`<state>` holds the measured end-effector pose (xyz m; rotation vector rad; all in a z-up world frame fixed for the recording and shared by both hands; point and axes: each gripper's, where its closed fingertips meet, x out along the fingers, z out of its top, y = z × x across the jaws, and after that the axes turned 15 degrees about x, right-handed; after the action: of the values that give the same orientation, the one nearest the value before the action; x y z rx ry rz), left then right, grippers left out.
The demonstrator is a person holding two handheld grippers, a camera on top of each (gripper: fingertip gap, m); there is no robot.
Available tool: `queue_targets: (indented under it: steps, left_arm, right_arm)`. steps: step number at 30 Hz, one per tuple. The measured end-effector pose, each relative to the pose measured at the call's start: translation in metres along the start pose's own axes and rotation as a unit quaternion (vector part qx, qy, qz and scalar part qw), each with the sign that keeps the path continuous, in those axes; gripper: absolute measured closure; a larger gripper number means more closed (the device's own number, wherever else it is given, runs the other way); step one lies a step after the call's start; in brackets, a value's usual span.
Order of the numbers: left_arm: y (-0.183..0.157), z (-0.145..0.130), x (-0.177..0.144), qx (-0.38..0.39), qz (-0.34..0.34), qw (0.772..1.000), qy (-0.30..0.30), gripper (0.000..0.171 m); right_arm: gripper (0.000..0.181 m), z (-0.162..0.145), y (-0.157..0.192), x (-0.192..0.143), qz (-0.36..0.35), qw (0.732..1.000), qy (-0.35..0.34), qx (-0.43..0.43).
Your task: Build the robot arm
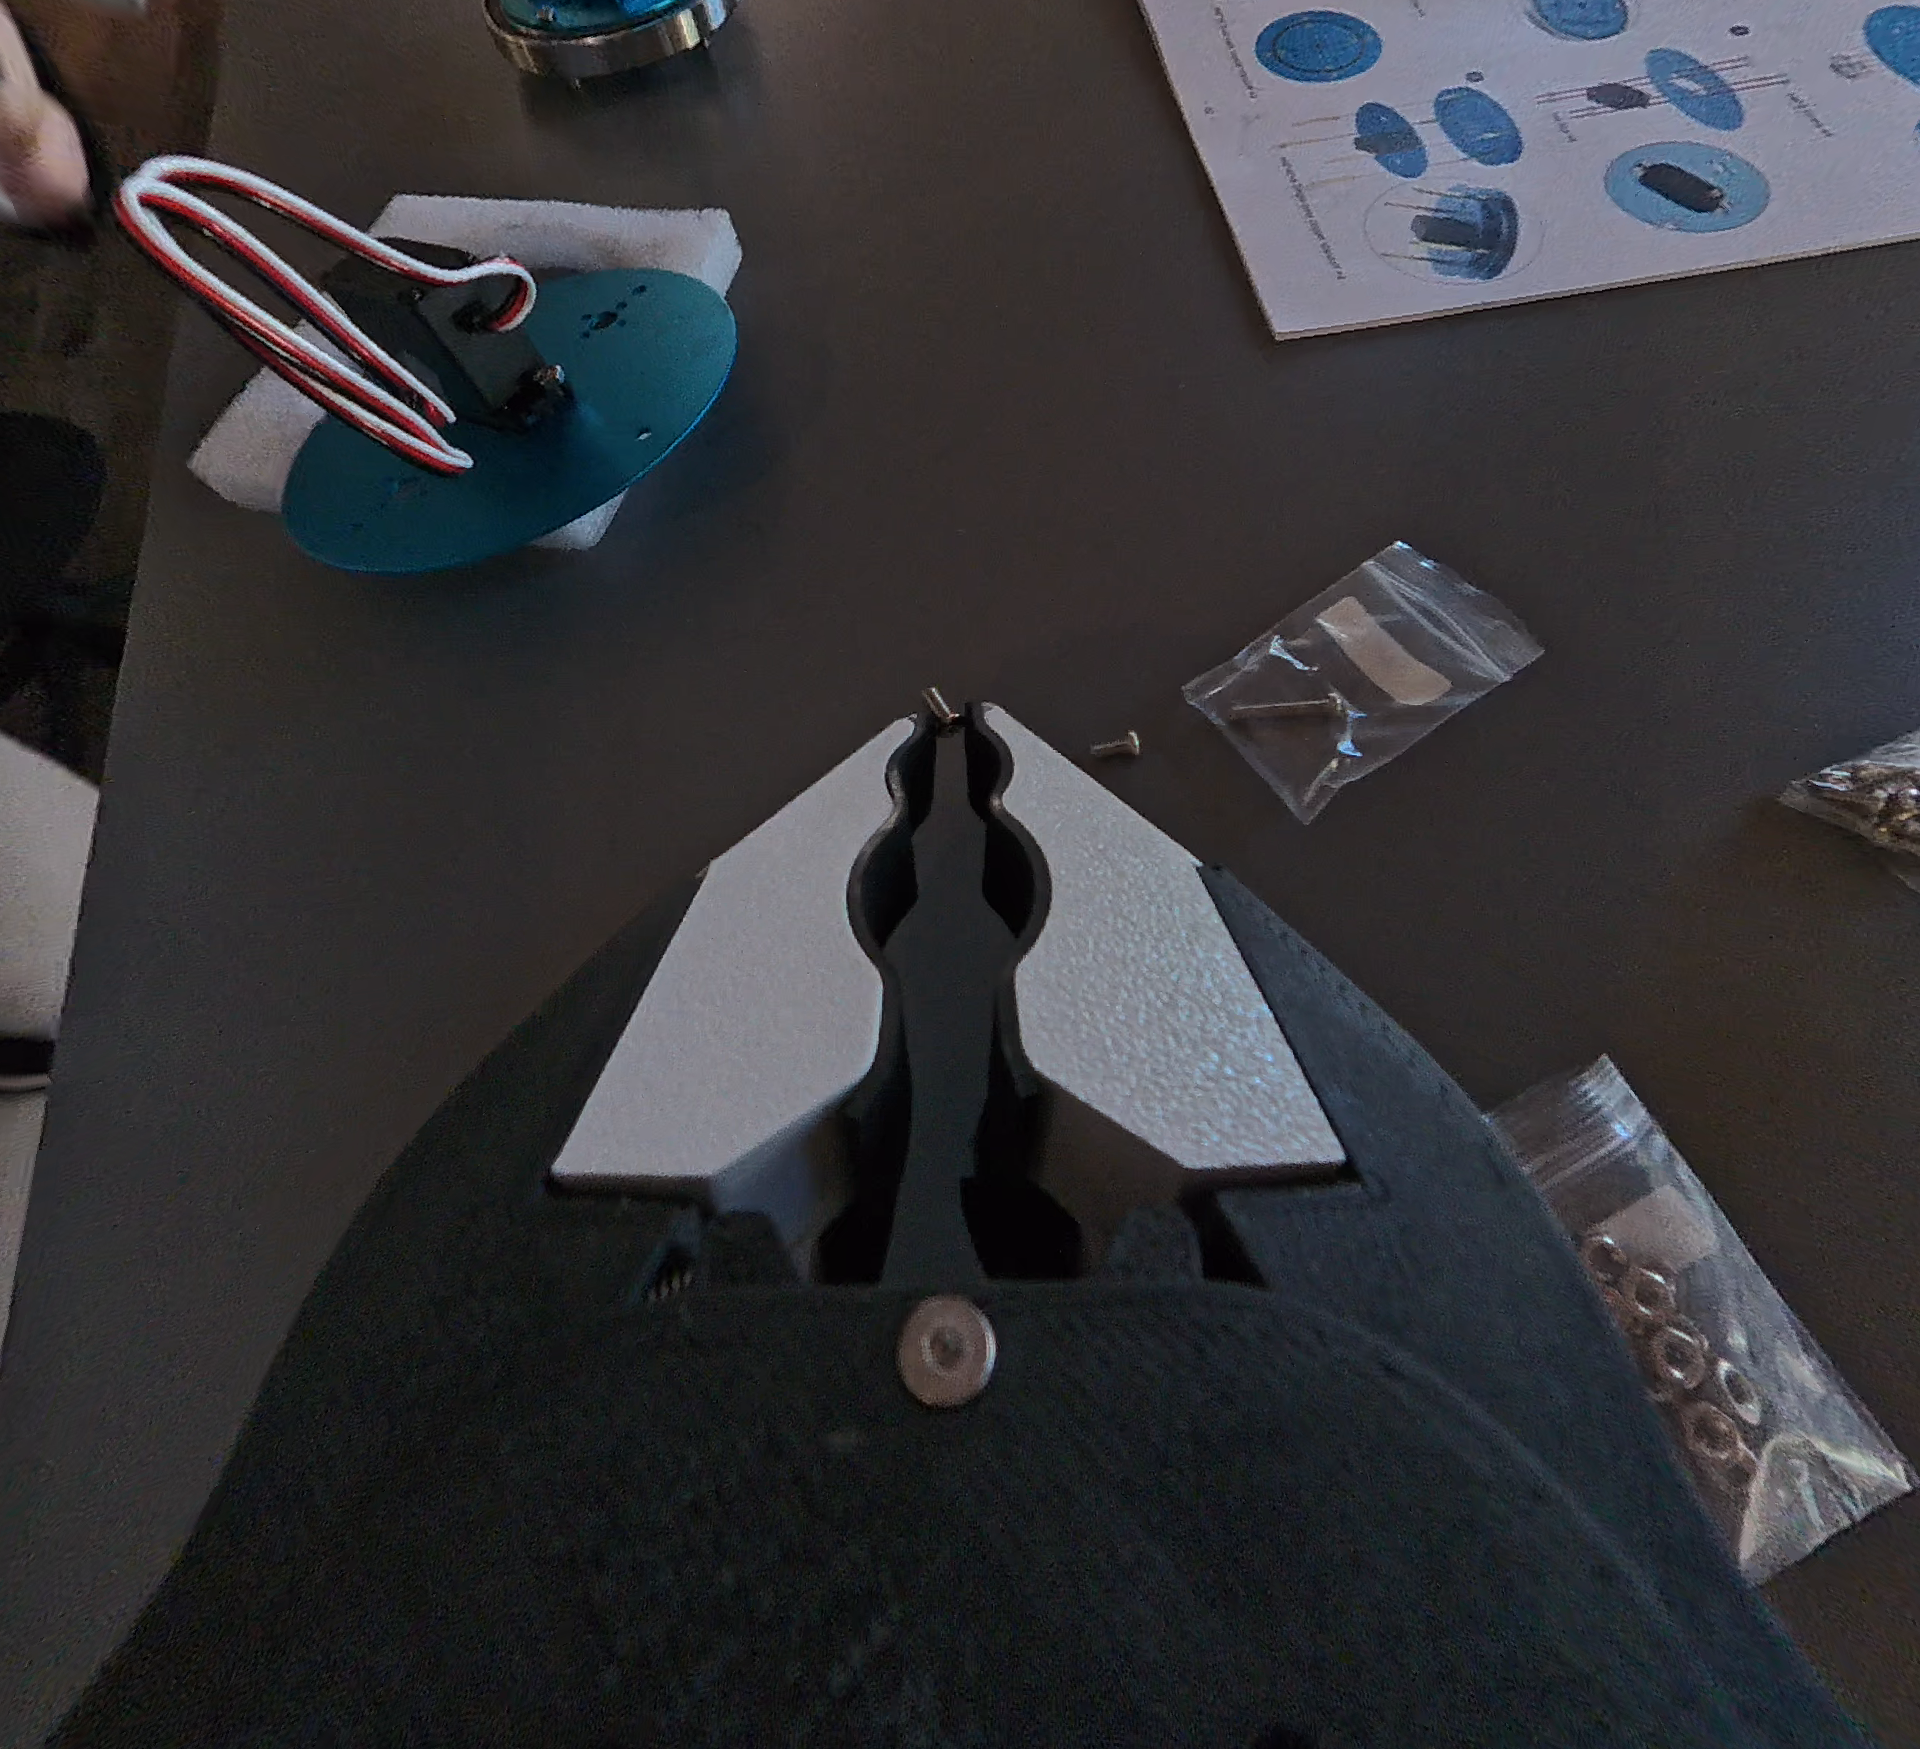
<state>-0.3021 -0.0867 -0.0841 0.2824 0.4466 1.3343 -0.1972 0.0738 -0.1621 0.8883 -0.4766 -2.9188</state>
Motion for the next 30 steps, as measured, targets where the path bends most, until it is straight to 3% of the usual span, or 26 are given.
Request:
queue_targets:
  steps: [5,10,19,27,30]
  left_arm:
    - [-0.046,-0.015,0.009,0.129,0.05,0.987,0.083,0.127]
    - [-0.074,-0.025,0.028,0.168,0.03,0.978,0.116,0.118]
    - [-0.083,-0.033,0.04,0.301,0.053,0.935,0.18,0.142]
    - [-0.085,-0.047,0.05,0.396,0.024,0.883,0.25,0.165]
    - [-0.082,-0.048,0.051,0.422,0.017,0.867,0.265,0.166]
  right_arm:
    - [0.177,0.003,0.005,-0.002,0.024,0.999,-0.011,0.021]
    - [0.177,0.002,0.013,-0.001,0.034,0.999,-0.009,0.017]
    - [0.177,-0.001,0.025,0.001,0.045,0.999,0.0,0.007]
    - [0.177,0.002,0.031,-0.002,0.05,0.999,-0.007,-0.001]
    - [0.177,0.003,0.031,-0.003,0.048,0.999,-0.007,-0.004]
